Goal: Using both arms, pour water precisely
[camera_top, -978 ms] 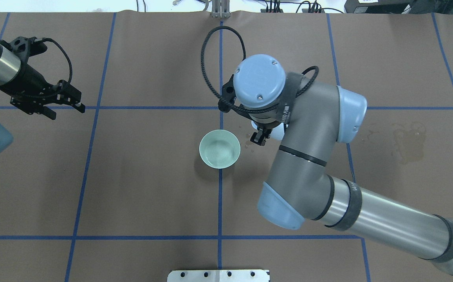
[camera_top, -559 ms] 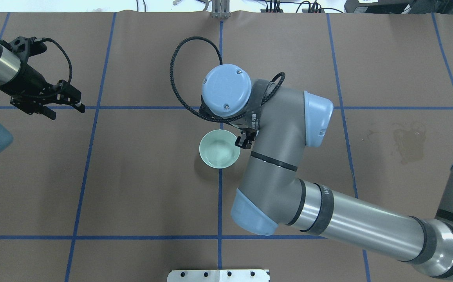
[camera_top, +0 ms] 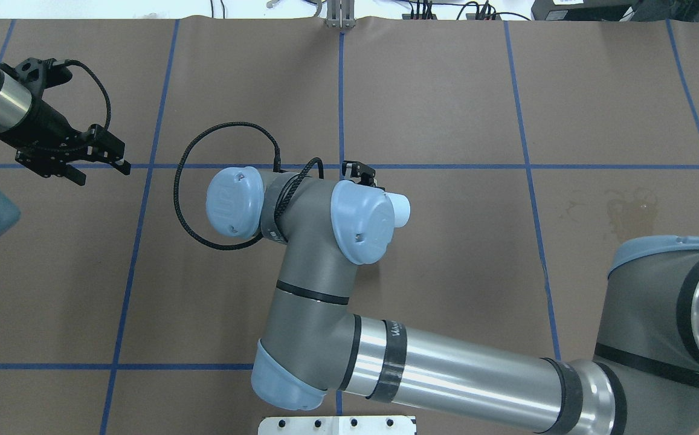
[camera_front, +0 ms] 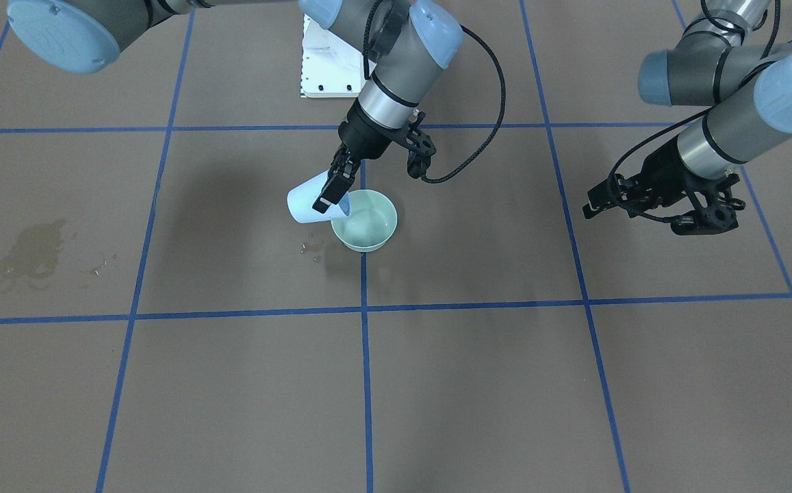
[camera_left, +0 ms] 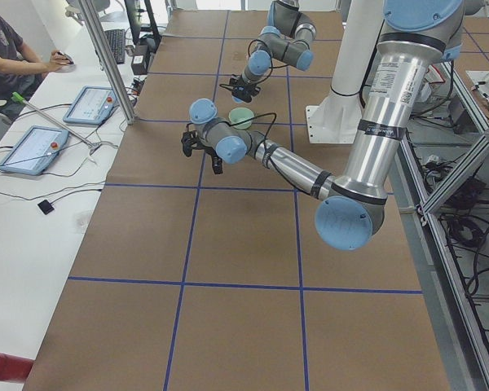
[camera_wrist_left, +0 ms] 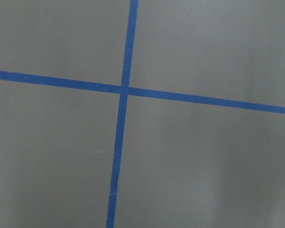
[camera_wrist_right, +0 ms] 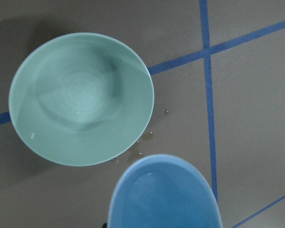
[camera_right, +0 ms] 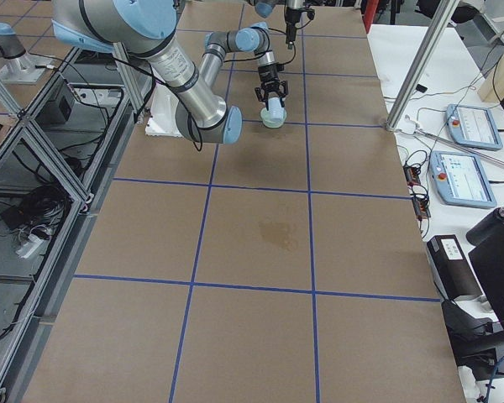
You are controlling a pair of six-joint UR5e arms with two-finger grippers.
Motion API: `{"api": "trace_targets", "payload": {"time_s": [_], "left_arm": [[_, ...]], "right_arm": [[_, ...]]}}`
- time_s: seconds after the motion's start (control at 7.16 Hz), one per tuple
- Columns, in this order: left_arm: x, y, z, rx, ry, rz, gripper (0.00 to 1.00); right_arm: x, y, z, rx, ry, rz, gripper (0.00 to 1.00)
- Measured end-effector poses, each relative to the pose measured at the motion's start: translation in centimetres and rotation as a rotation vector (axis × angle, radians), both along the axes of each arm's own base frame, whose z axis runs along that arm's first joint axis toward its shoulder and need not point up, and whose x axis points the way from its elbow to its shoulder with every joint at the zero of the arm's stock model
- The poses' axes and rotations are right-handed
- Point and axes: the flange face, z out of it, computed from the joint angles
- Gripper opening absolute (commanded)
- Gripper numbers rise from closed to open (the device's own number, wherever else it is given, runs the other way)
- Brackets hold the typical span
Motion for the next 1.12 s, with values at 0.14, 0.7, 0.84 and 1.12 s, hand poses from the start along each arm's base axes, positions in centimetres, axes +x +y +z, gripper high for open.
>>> {"api": "trace_targets", "payload": {"time_s": [0.14, 0.7, 0.84, 1.12], "left_arm": [[0.0, 0.0, 0.0, -0.001, 0.0, 0.0, 0.92], [0.0, 0.1, -0.2, -0.002, 0.003, -0.002, 0.92], [-0.1, 0.1, -0.3, -0.002, 0.004, -0.003, 0.92], [-0.1, 0.1, -0.3, -0.001, 0.004, -0.003, 0.92]], "right_arm": [[-1.2, 0.1, -0.3, -0.003, 0.063, -0.009, 0.0], [-2.8, 1.1, -1.1, 0.006, 0.286, -0.025, 0.0], [-3.0, 1.4, -1.0, 0.008, 0.316, -0.026, 0.0], [-3.0, 2.1, -0.8, 0.012, 0.371, -0.023, 0.0]]}}
